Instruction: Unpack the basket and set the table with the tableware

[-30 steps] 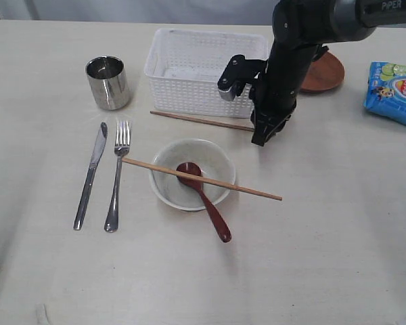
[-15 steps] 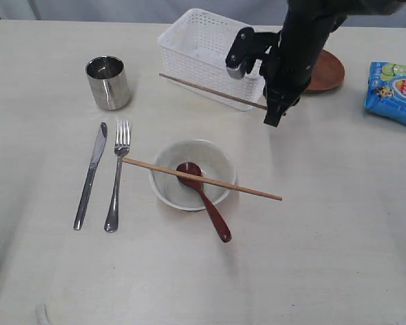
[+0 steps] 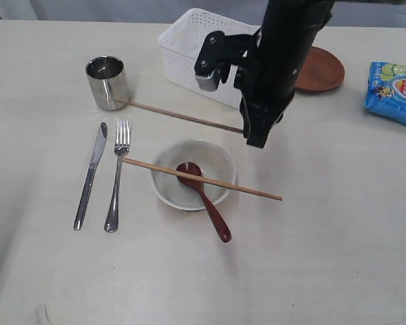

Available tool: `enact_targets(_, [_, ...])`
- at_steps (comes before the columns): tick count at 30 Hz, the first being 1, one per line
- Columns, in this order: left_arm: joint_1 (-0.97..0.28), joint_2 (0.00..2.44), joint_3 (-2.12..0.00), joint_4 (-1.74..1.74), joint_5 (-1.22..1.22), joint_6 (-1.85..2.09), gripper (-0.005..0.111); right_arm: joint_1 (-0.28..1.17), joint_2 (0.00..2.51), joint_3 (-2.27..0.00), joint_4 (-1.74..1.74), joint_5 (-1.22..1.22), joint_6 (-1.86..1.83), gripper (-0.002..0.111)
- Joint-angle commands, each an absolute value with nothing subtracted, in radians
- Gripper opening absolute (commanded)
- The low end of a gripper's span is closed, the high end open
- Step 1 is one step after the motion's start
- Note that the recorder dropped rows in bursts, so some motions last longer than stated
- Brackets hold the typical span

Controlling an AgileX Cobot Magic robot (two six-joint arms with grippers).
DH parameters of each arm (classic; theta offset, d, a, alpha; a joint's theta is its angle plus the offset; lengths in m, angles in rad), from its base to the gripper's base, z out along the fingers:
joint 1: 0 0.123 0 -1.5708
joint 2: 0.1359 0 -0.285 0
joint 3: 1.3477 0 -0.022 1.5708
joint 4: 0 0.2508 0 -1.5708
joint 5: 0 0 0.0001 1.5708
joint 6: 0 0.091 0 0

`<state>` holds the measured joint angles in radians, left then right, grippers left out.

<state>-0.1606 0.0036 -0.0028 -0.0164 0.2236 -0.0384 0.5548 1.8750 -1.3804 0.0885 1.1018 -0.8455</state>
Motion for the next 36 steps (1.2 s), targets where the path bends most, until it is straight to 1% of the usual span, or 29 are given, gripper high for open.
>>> enact_targets(1, [-0.162,0.000,0.000,-0.019,0.213,-0.038,0.000,0.586,1.843,-1.306,0.055,1.104,-0.778,-0.001])
enact_targets(11, [-0.162,0.000,0.000,-0.019,0.213,-0.038,0.000,0.586,1.726,-1.161,0.059,1.073,-0.776,-0.001])
enact_targets(14, [-0.162,0.000,0.000,-0.019,0.213,-0.038,0.000,0.586,1.706,-1.150,0.096,1.078,-0.776,-0.001])
enact_targets(20, [-0.162,0.000,0.000,-0.019,0.213,-0.038,0.000,0.658,1.706,-1.149,0.054,1.093,-0.748,-0.001])
enact_targets(28, [-0.162,0.000,0.000,-0.019,0.213,-0.038,0.000,0.654,1.708,-1.127,0.035,1.099,-0.722,-0.001])
enact_targets(36, [-0.162,0.000,0.000,-0.019,0.213,-0.038,0.000,0.654,1.708,-1.092,0.000,1.052,-0.703,-0.001])
